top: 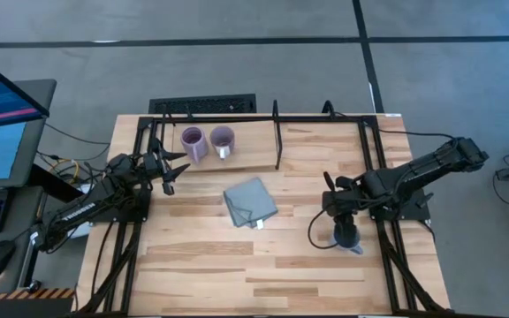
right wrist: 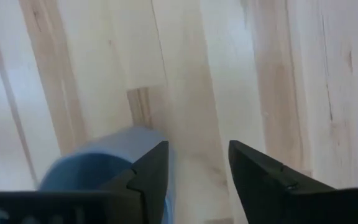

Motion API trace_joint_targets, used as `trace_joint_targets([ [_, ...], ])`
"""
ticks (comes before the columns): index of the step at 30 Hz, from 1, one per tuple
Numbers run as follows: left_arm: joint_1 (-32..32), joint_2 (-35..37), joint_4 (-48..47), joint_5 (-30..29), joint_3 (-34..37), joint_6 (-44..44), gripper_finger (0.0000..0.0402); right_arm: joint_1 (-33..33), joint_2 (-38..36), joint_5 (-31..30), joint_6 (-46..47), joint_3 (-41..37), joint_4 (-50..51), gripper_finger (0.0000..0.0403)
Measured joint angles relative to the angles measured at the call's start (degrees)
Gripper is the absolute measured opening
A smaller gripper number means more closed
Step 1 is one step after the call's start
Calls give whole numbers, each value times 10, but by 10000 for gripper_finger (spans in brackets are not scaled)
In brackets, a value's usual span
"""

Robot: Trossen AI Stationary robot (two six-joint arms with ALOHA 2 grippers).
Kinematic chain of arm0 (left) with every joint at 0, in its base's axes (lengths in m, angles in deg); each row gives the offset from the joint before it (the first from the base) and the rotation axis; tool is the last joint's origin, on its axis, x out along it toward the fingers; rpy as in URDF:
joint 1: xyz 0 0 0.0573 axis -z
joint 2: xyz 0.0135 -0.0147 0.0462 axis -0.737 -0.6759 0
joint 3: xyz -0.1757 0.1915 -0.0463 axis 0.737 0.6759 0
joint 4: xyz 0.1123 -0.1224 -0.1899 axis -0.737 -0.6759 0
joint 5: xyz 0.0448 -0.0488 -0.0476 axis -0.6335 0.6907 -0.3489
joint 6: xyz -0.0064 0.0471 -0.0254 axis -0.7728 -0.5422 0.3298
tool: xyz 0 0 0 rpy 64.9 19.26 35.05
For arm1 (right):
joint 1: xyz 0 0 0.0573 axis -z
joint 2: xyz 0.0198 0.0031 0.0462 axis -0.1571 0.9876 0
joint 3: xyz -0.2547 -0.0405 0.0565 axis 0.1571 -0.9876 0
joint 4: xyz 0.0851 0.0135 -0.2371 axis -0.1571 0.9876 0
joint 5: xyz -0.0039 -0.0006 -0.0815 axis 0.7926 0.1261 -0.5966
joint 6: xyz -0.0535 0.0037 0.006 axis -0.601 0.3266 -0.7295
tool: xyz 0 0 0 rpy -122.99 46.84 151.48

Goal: Stack small to large cups/mugs on shelf
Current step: Put the blue mug on the shelf

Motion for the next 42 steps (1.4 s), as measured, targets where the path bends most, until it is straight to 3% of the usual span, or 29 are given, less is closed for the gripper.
trace_joint_targets([
  [8,0,0,-2,0,0,-9,162,1,0,-1,18,0,-16,200],
  [21,0,0,-2,-1,0,-6,162,-31,0,15,-226,0,-14,189],
  [42,0,0,-2,-1,0,-6,162,-34,1,27,-196,0,-9,187],
])
